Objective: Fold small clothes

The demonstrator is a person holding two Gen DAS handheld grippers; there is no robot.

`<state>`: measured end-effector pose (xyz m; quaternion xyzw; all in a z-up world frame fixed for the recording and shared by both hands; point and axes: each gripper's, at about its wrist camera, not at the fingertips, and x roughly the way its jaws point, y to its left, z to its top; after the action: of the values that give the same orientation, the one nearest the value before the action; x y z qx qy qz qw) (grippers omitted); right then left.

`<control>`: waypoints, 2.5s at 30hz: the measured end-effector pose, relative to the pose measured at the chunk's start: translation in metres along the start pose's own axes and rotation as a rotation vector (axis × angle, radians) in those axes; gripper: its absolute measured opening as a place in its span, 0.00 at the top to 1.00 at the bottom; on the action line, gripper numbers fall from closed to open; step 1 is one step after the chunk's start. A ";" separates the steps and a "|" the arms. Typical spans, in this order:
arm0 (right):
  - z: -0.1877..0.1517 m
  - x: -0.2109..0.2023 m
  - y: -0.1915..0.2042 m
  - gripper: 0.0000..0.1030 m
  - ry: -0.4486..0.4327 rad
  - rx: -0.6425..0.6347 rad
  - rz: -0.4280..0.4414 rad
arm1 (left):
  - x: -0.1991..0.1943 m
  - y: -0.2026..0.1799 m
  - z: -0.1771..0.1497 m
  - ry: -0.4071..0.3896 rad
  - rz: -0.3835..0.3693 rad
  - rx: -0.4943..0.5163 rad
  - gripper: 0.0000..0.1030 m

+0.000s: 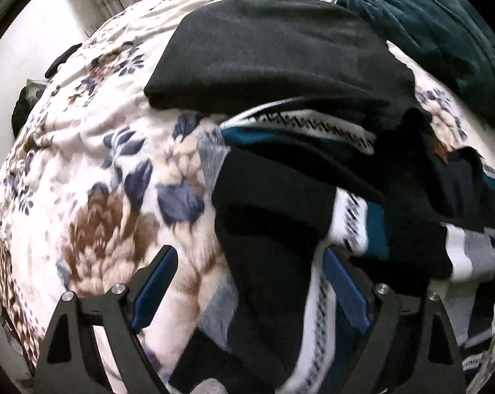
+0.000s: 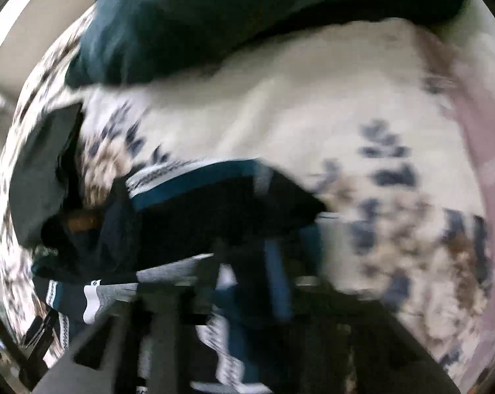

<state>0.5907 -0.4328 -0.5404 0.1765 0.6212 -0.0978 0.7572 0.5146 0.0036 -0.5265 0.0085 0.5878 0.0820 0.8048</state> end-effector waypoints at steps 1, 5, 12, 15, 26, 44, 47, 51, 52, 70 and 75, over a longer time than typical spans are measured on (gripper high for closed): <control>0.000 -0.004 -0.010 0.55 -0.001 0.023 -0.005 | 0.011 -0.002 0.006 0.011 0.013 0.018 0.13; -0.007 0.002 -0.045 0.55 0.086 0.090 0.058 | 0.041 -0.006 0.024 0.035 0.030 0.040 0.10; -0.036 0.032 -0.031 0.88 0.099 0.050 0.036 | 0.046 -0.009 0.034 0.030 0.038 0.066 0.10; -0.044 0.002 -0.027 0.91 -0.051 0.030 0.008 | 0.045 -0.006 0.031 0.022 0.035 0.076 0.10; -0.038 -0.007 -0.032 0.59 -0.054 0.062 -0.087 | 0.004 0.040 0.038 -0.009 -0.067 -0.098 0.11; -0.054 0.035 0.026 0.54 0.077 -0.065 0.073 | 0.026 0.046 0.042 0.047 -0.110 -0.028 0.00; -0.057 0.003 0.004 0.41 0.038 -0.034 0.055 | -0.001 0.040 0.040 0.023 -0.113 0.005 0.00; -0.066 -0.028 -0.053 0.41 0.094 0.075 0.070 | -0.040 0.004 0.010 0.015 -0.139 0.105 0.00; -0.070 -0.036 -0.066 0.41 0.106 0.093 0.070 | -0.050 -0.006 -0.004 0.023 -0.159 0.122 0.00; -0.141 -0.078 -0.233 0.32 0.297 -0.041 0.170 | -0.147 -0.281 -0.352 0.365 -0.305 0.328 0.00; -0.123 -0.048 -0.234 0.32 0.302 -0.093 0.255 | -0.133 -0.314 -0.389 0.313 -0.185 0.362 0.03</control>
<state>0.3834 -0.6032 -0.5484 0.2315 0.7042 0.0553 0.6689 0.1452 -0.3573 -0.5550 0.0856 0.7086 -0.0983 0.6935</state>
